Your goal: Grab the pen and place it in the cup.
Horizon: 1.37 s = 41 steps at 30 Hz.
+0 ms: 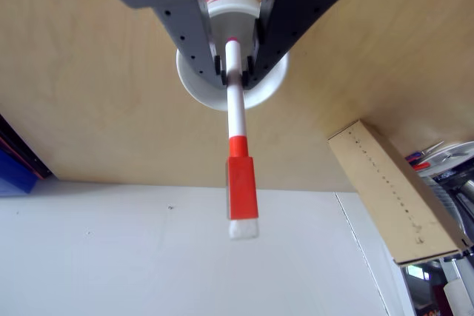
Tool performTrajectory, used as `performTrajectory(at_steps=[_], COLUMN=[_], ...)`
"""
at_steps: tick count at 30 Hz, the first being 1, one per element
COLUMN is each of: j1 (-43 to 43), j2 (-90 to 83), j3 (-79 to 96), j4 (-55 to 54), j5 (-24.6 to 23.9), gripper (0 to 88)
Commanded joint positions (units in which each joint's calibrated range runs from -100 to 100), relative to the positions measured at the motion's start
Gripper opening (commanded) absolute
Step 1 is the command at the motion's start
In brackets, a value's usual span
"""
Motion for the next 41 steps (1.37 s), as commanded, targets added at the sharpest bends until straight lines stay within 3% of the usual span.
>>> performTrajectory(at_steps=[1, 13, 19, 41], j1=[-0.13, -0.13, -0.13, -0.21], j2=[-0.11, -0.20, -0.20, -0.20], j3=[0.09, 0.09, 0.09, 0.27], j4=[-1.15, -1.15, -1.15, -1.15], j5=[0.03, 0.08, 0.08, 0.08], gripper=[1.1, 2.1, 10.7, 10.2])
